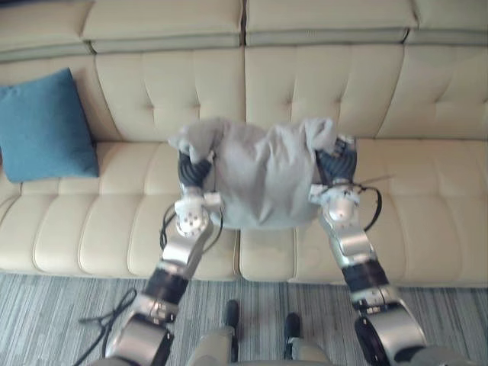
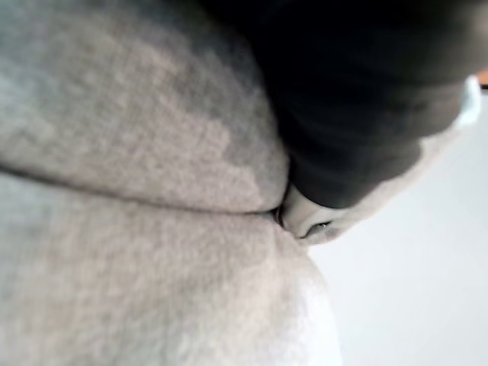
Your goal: Pick up cushions and gather them together orderly.
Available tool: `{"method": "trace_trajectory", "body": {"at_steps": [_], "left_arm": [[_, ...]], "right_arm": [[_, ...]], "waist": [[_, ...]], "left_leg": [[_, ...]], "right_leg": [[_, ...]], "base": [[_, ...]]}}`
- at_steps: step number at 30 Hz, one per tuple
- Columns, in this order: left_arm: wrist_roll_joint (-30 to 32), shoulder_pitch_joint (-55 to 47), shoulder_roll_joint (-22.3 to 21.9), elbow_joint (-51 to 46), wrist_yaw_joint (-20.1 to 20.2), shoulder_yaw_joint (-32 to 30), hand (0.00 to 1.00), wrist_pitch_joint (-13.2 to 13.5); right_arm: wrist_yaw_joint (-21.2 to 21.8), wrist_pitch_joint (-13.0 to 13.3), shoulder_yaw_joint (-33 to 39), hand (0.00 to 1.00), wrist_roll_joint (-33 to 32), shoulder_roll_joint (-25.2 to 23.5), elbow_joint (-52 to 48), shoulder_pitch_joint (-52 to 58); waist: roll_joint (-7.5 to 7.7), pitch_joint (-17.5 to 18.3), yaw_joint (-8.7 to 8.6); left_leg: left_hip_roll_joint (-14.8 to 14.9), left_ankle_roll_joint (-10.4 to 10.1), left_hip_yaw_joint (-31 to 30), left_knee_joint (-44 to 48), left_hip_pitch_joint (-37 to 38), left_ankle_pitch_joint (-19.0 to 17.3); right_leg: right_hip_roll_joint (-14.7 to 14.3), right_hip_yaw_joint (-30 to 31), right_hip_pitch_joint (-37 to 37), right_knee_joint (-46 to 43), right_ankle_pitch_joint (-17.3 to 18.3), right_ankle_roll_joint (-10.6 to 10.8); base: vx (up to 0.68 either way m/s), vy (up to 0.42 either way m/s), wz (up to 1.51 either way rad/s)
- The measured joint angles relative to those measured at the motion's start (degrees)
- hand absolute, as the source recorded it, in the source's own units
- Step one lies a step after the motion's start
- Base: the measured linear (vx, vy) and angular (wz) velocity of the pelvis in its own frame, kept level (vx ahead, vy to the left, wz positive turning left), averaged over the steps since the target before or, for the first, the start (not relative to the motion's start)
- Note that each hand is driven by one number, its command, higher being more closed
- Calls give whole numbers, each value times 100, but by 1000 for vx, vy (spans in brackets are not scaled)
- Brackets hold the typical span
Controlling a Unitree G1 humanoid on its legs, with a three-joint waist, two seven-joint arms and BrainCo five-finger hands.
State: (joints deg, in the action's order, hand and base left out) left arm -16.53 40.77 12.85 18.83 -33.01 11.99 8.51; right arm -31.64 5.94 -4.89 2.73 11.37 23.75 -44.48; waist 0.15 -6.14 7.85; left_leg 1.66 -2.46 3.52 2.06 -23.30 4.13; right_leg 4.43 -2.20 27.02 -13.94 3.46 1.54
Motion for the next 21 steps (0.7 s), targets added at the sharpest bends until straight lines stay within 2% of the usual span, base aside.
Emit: {"method": "trace_trajectory", "body": {"at_steps": [6,11,12,13,17,21], "left_arm": [[-155,1602,158,1145,-81,-314,100,60],[-149,2367,164,1659,-175,-490,100,60],[-148,2492,172,1708,-181,-549,0,60],[-146,2704,177,1794,-192,-659,0,65],[-152,3107,176,2077,-227,-925,0,103],[-363,3536,244,2662,-44,-1109,0,194]], "right_arm": [[-447,-142,103,100,318,245,723,-1517],[-648,-150,295,100,355,237,1145,-2245],[-674,-149,302,100,349,238,1193,-2370],[-697,-145,302,0,349,237,1218,-2560],[-737,-121,376,0,326,315,1349,-2861],[-504,-114,503,0,-222,727,1878,-3164]], "waist": [[-76,-467,-38],[-140,-756,-94],[-140,-757,-89],[-138,-763,-87],[-134,-851,-89],[-133,-851,-91]], "left_leg": [[44,-85,-127,-381,-566,440],[83,-179,-245,-406,-977,548],[100,-186,-243,-406,-1098,553],[135,-201,-240,-406,-1300,563],[221,-206,-237,-394,-1456,566],[285,-206,-244,-384,-1448,565]], "right_leg": [[-42,-50,722,-5,-199,-20],[-67,-129,1093,17,-231,-48],[-75,-129,1212,25,-254,-53],[-99,-128,1405,55,-298,-56],[-171,-124,1486,170,-356,-86],[-212,-209,1425,184,-356,-86]], "base": [[-78,-21,3],[5,-18,7],[11,-18,-5],[25,-17,-7],[49,-16,-2],[69,-34,6]]}}
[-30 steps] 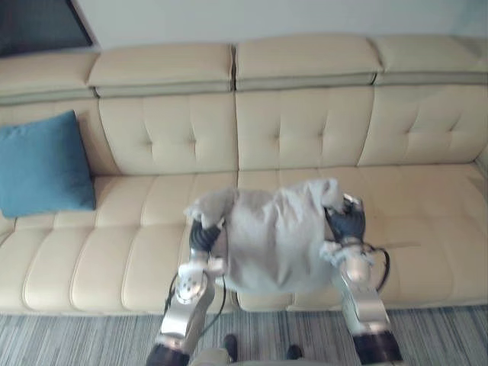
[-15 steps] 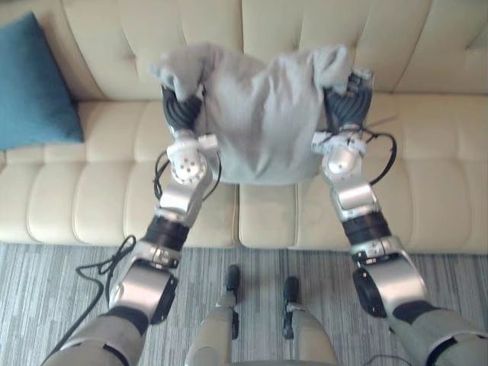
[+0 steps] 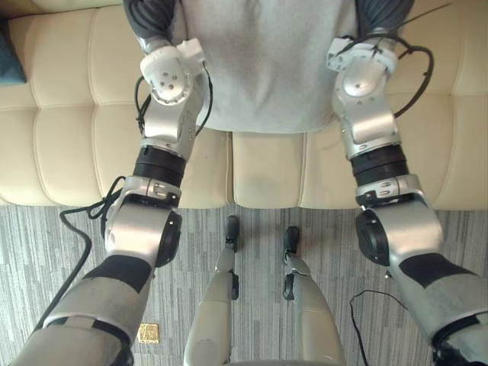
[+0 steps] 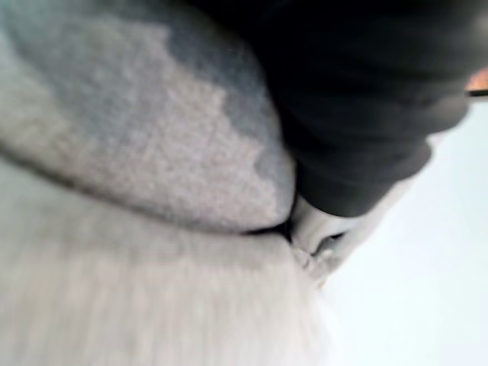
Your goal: Pick up cushions and gather them together orderly.
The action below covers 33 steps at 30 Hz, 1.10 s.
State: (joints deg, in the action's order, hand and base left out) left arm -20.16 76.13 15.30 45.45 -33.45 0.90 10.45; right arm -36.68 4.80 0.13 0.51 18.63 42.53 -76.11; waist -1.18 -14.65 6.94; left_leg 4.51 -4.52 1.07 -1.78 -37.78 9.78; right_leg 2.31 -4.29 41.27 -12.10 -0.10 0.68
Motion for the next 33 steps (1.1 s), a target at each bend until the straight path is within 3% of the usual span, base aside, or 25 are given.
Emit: {"method": "trace_trajectory", "body": {"at_steps": [4,6,9,12,18,20,22,23,24,25,26,27,28,30,32,33], "left_arm": [[-472,106,305,285,467,-113,0,-10],[-697,113,646,378,692,-281,0,-127],[-973,102,928,420,847,-724,0,-129],[-1398,-351,1094,351,921,-1190,0,-113],[-1567,-1958,1050,-154,1265,-1498,0,-111],[-1571,-3068,789,-484,1417,-1554,0,-109],[-1536,-3717,559,-636,1518,-1555,0,-94],[-1475,-4290,282,-755,1580,-1508,0,-82],[-1357,-4906,32,-953,1665,-1423,0,-73],[-1336,-5130,-58,-990,1696,-1371,0,-73],[-1235,-5511,-287,-979,1794,-1227,0,-127],[-1082,-5758,-523,-888,1884,-1074,0,-192],[-949,-5877,-621,-810,1934,-1003,0,-247],[-548,-6363,-983,-491,2137,-764,0,-391],[-287,-6603,-1216,-351,2275,-754,0,-416],[-181,-6670,-1291,-178,2352,-707,0,-428]], "right_arm": [[554,76,440,0,-1379,250,306,-56],[915,115,700,0,-2673,522,434,-45],[1173,153,977,0,-3737,936,504,7],[1303,297,1208,0,-4405,1138,227,568],[1551,314,1336,0,-4539,1279,-747,2236],[1739,309,1375,0,-4075,1182,-1375,3354],[1824,317,1556,0,-3837,803,-1688,4005],[1883,305,1620,0,-3551,570,-1890,4570],[2021,306,1656,0,-3227,330,-1973,5035],[2062,311,1676,0,-3156,211,-1974,5225],[2126,305,1840,0,-2907,-245,-1921,5754],[2210,228,1947,0,-2716,-607,-1789,6122],[2254,193,1949,0,-2624,-750,-1685,6243],[2461,105,1935,0,-2222,-1198,-1180,6531],[2553,95,1921,0,-1933,-1469,-1047,6848],[2586,88,1902,0,-1840,-1523,-842,6991]], "waist": [[-6,-39,-10],[-7,-67,-11],[-4,-103,-19],[-3,-104,-53],[1,-104,-108],[19,-112,-138],[90,-125,-169],[100,-118,-175],[16,-49,-167],[2,-3,-143],[228,118,-218],[334,161,-241],[357,170,-238],[370,188,-216],[392,336,-200],[374,481,-224]], "left_leg": [[24,0,4,0,143,0],[35,0,5,-1,254,-1],[53,0,14,0,412,-1],[53,2,66,33,745,-3],[37,45,95,501,1032,-50],[62,69,98,1331,1017,-256],[-27,-3,136,1827,854,-791],[-202,85,81,593,1184,-625],[-194,308,-4,-231,1422,474],[-162,394,63,-234,1427,725],[-276,511,114,-256,1551,486],[-310,512,5,-302,1639,485],[-333,516,-1,-310,1702,481],[-410,573,35,-271,2134,369],[-459,362,68,-43,2331,-94],[-428,262,40,20,2347,-276]], "right_leg": [[-19,-47,-190,67,1,1],[-31,-61,-322,88,2,2],[-44,-93,-496,92,2,2],[-46,1,-808,45,3,4],[-34,173,-1138,-351,5,6],[-18,187,-1176,-1043,4,6],[-39,254,-1502,-1073,52,68],[-55,263,-1785,-1078,181,251],[-215,247,-1944,-1256,451,315],[-296,236,-2004,-1362,593,302],[-181,216,-2031,-1602,947,343],[-134,210,-2026,-1746,1064,360],[-97,186,-2052,-1764,1196,323],[322,214,-2377,-1428,1394,368],[569,221,-2634,-853,1169,310],[538,210,-2774,-805,1333,358]], "base": [[74,-37,5],[90,-38,3],[76,-21,5],[77,-3,-1],[76,-16,3],[128,-53,8],[120,-30,10],[210,62,-11],[201,116,-24],[233,140,10],[208,44,46],[207,-3,64],[140,-30,30],[48,-22,-8],[-32,-63,-5],[-70,-128,2]]}}
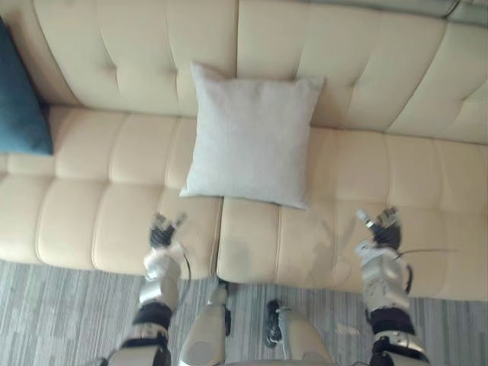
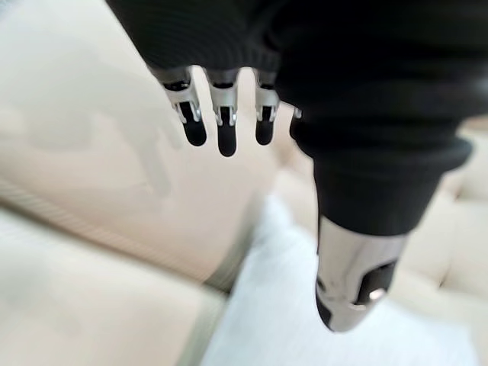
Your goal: Pick up cushions and gather them together orderly.
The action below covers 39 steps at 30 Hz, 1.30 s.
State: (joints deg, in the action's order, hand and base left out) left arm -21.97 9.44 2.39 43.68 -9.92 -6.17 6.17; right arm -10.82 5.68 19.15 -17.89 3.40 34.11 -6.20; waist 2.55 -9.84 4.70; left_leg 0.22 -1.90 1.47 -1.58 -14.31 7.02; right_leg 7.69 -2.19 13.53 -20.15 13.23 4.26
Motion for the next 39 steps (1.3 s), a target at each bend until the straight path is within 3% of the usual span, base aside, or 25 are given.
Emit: {"method": "trace_trajectory", "body": {"at_steps": [4,10,16,19,20,22,23,24,26,28,29,30,31,33,35,37,38,39], "left_arm": [[429,-167,-231,616,209,106,0,-122],[1122,-518,-328,1145,291,43,0,-236],[1353,-716,-332,1358,313,-157,0,-312],[1411,-732,-335,1386,378,-189,0,-314],[1423,-735,-336,1373,390,-185,0,-317],[1536,-735,-311,1369,394,-330,0,-363],[1570,-737,-346,1320,396,-404,0,-411],[1575,-740,-363,1310,411,-399,0,-407],[1573,-730,-430,1311,426,-393,0,-409],[1573,-688,-491,1311,464,-367,0,-414],[1573,-652,-488,1312,466,-338,0,-418],[1573,-577,-510,1311,467,-299,0,-427],[1567,-539,-370,1308,446,-147,0,-434],[1566,-541,-244,1316,429,-53,0,-441],[1566,-568,-210,1316,395,-47,0,-440],[1568,-570,-188,1317,385,-51,0,-430],[1570,-564,-188,1336,371,-86,0,-428],[1571,-564,-203,1379,354,-155,0,-425]], "right_arm": [[156,-128,-53,0,496,-102,858,285],[295,-250,-386,0,1092,-119,1504,703],[357,-286,-692,0,1110,-296,1902,643],[356,-300,-781,0,1096,-375,2143,570],[354,-302,-801,0,1065,-372,2145,525],[347,-303,-748,0,1009,-409,2205,429],[333,-302,-742,0,955,-453,2151,432],[324,-302,-739,0,880,-420,2144,507],[319,-304,-738,0,879,-369,2142,591],[319,-332,-644,0,880,-339,2143,631],[319,-351,-590,0,879,-351,2145,612],[321,-379,-506,0,880,-343,2149,589],[331,-437,-464,0,874,-520,2160,622],[329,-481,-468,0,875,-655,2207,622],[329,-494,-490,0,877,-701,2214,618],[318,-492,-554,0,884,-694,2211,623],[311,-490,-637,0,893,-676,2209,615],[319,-500,-650,0,895,-682,2176,539]], "waist": [[-50,217,33],[-30,652,12],[-73,686,19],[-145,624,30],[-236,608,12],[-164,551,11],[-153,542,2],[-168,560,-41],[-241,608,-180],[-319,675,-200],[-318,671,-202],[-323,684,-218],[-117,656,-289],[33,632,-277],[40,630,-228],[35,625,-165],[13,608,-153],[-45,560,-136]], "left_leg": [[208,-92,8,34,265,-43],[257,-222,-36,-351,678,87],[247,-211,-189,-292,725,170],[253,-280,-237,381,326,34],[311,-299,-243,577,121,42],[478,-116,137,1845,-274,-702],[631,-83,360,3077,-349,-1318],[795,-246,380,3679,-171,-1666],[1074,-475,315,4179,175,-2014],[1355,-676,39,4352,559,-2233],[1383,-783,-23,4148,631,-2343],[1198,-822,-22,3774,708,-2479],[912,-811,87,3292,736,-2498],[780,-801,147,3086,736,-2503],[708,-718,342,3036,742,-2546],[687,-471,577,2940,771,-2633],[745,-200,761,2728,769,-2624],[828,-168,969,2612,749,-2476]], "right_leg": [[-194,-86,-301,232,42,-112],[-237,-190,-591,363,38,-153],[-253,-338,-925,659,-104,-125],[-284,-424,-953,641,-173,-161],[-321,-503,-893,660,-299,-253],[-238,-555,-733,664,-397,-352],[-214,-523,-805,610,-435,-348],[-211,-509,-859,618,-456,-320],[-210,-464,-826,567,-504,-244],[-201,-307,-500,306,-604,-100],[-185,-266,-373,217,-648,-52],[-168,-208,-191,182,-772,17],[-25,-46,-8,388,-1085,80],[59,158,48,683,-1487,66],[55,306,39,967,-1866,78],[70,206,48,1243,-2191,169],[83,80,54,1611,-2566,240],[63,-117,226,1095,-2231,37]], "base": [[-94,-119,-17],[-74,-34,4],[-26,7,19],[-46,-3,22],[-103,15,2],[-114,32,-15],[-72,25,-22],[-71,44,-18],[-160,187,-14],[-122,274,-30],[-123,269,-25],[-252,283,-9],[-261,255,-10],[-335,286,-29],[-267,176,-50],[-254,45,-53],[-342,-44,-56],[-295,-74,-55]]}}
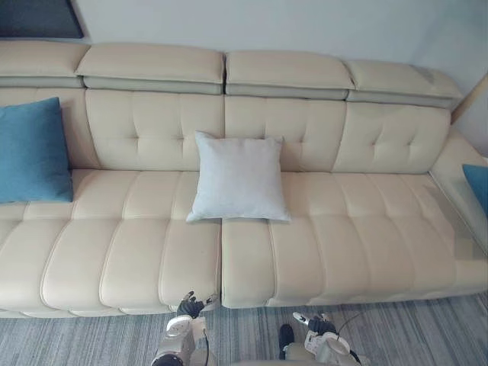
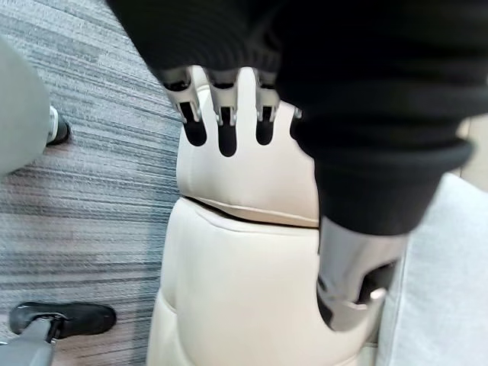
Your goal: Pick up cushions and gather them together orderly.
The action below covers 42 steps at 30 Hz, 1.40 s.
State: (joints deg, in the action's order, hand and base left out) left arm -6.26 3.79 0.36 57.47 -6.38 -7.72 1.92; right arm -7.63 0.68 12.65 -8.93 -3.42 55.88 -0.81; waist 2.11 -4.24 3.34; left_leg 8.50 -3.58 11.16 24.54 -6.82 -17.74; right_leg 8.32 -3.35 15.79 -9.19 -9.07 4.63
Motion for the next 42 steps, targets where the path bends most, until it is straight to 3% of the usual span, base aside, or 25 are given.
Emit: {"method": "trace_trajectory", "body": {"at_steps": [1,2,3,4,5,6,7,8,9,10,11,15,21,26,29,31,32,33,34,35,37,38,40,41,42], "left_arm": [[0,-16,-19,5,-2,-26,0,-4],[-1,-100,-46,10,-4,-29,0,-7],[0,-211,-49,8,-4,-34,0,-7],[0,-243,-48,6,-5,-36,0,-5],[5,-344,-54,11,0,-138,0,-7],[10,-370,-19,4,0,-293,0,-8],[29,-349,8,20,3,-318,0,-19],[86,-309,-133,170,3,-420,0,-50],[204,-332,-275,171,14,-453,0,-75],[229,-341,-323,169,13,-474,0,-73],[278,-335,-350,185,23,-473,0,-90],[291,-339,-345,189,90,-471,0,-102],[331,-313,-338,196,102,-408,0,-108],[510,-263,-164,296,166,-124,0,-118],[541,-220,-165,296,174,42,0,-124],[623,-149,-188,294,175,76,0,-124],[627,-104,-165,276,173,102,0,-123],[631,-87,-103,265,159,235,0,-127],[631,-86,-93,265,160,287,0,-128],[629,-76,-95,268,160,371,0,-131],[630,-105,-102,243,160,437,0,-122],[633,-117,-97,136,159,432,0,-117],[634,-221,-169,111,166,354,0,-116],[627,-244,-176,51,175,336,0,-108],[620,-278,-175,-7,197,316,0,-103]], "right_arm": [[0,-1,8,0,0,5,-9,1],[1,43,8,0,23,41,-78,66],[23,29,2,0,40,98,-77,110],[27,29,2,0,52,110,-76,135],[42,31,0,0,93,130,-34,221],[43,21,2,0,194,112,102,232],[43,5,5,0,210,106,160,222],[51,-26,88,0,210,204,222,238],[43,-28,174,0,208,318,269,245],[44,-29,205,0,197,351,288,259],[47,-29,317,0,200,370,381,227],[62,-26,710,0,196,423,388,418],[91,-27,734,0,172,455,369,423],[136,-41,731,0,154,360,350,445],[149,-50,731,0,148,359,347,444],[152,-45,731,0,115,371,348,327],[155,-52,737,0,103,367,353,176],[151,-59,743,0,111,373,353,131],[150,-58,755,0,114,389,342,124],[143,-20,778,0,114,457,327,130],[140,-2,803,0,107,508,353,145],[144,32,777,0,20,504,346,164],[139,51,734,0,-100,532,299,199],[131,48,734,0,-127,538,299,194],[98,45,733,0,-197,539,298,186]], "waist": [[-15,-10,7],[-140,-95,-4],[-136,-87,-5],[-111,-68,-2],[-9,11,32],[197,112,42],[236,137,43],[-26,188,106],[-266,211,124],[-316,218,125],[-312,211,120],[-192,190,32],[-239,176,31],[-82,170,6],[-84,167,-19],[-185,125,18],[-329,43,28],[-285,34,-9],[-321,11,-12],[-431,-54,-38],[-484,-80,-26],[-447,-131,-18],[-543,-250,23],[-561,-260,44],[-560,-287,50]], "left_leg": [[29,-14,28,-47,23,66],[97,-73,66,-291,168,271],[138,-169,100,-571,333,484],[140,-196,108,-657,365,553],[135,-337,115,-853,410,726],[84,-443,96,-890,365,775],[75,-489,67,-934,329,799],[269,-564,-162,-1009,202,843],[372,-514,-273,-1109,169,885],[390,-489,-279,-1183,203,934],[377,-469,-379,-1353,322,982],[415,-442,-535,-1596,651,1202],[191,-411,-534,-1448,566,867],[99,-400,-38,-1186,497,538],[98,-389,374,-1039,536,482],[160,-365,629,-1032,542,490],[298,-345,934,-1069,573,501],[238,-345,1214,-1113,712,501],[240,-345,1265,-1115,768,501],[204,-345,1285,-1105,945,501],[306,-346,1238,-685,990,501],[488,-355,1081,313,722,496],[818,318,218,2419,-97,964],[797,323,32,2675,-229,911],[589,112,-327,3020,-575,557]], "right_leg": [[-18,-100,109,-481,330,-74],[-15,-281,254,-1895,1114,-300],[41,-297,147,-2773,1571,-306],[89,-304,86,-2961,1683,-283],[318,-280,-202,-3217,2069,-170],[424,-158,-456,-2727,2433,227],[325,-115,-591,-2316,2647,302],[-51,-177,-817,-1408,2626,-41],[-323,-159,-1002,-790,2272,-92],[-413,-150,-1026,-642,2137,-169],[-568,-119,-1070,-524,2005,-294],[-740,-40,-1243,-450,1945,-389],[-753,650,-958,-344,1683,-217],[-732,1323,-787,21,1335,-61],[-774,1630,-595,-13,1224,-16],[-853,1198,-351,36,887,-158],[-751,191,-296,-28,956,-522],[-458,-1253,-214,-354,1274,-670],[-409,-1430,-232,-404,1276,-669],[-477,-1472,-364,-474,1289,-683],[-598,-1193,-450,-510,1386,-711],[-647,-1035,-510,-613,1527,-746],[-922,-676,-677,-850,1829,-918],[-953,-593,-687,-894,1887,-927],[-990,-402,-698,-991,1988,-981]], "base": [[-280,-111,-37],[-247,-124,-21],[-225,-157,-14],[-177,-240,-9],[-151,-318,-10],[-117,-345,-11],[-80,-375,-34],[-44,-283,-51],[-51,-246,-59],[-33,-145,-49],[-26,-120,-25],[-47,-101,-10],[-40,96,-57],[-9,149,-66],[58,95,-84],[29,44,-122],[46,-29,-120],[42,-47,-115],[62,-51,-90],[85,-87,-72],[91,-118,-70],[67,-139,-72],[75,-82,-84],[105,21,-87],[118,16,-84]]}}
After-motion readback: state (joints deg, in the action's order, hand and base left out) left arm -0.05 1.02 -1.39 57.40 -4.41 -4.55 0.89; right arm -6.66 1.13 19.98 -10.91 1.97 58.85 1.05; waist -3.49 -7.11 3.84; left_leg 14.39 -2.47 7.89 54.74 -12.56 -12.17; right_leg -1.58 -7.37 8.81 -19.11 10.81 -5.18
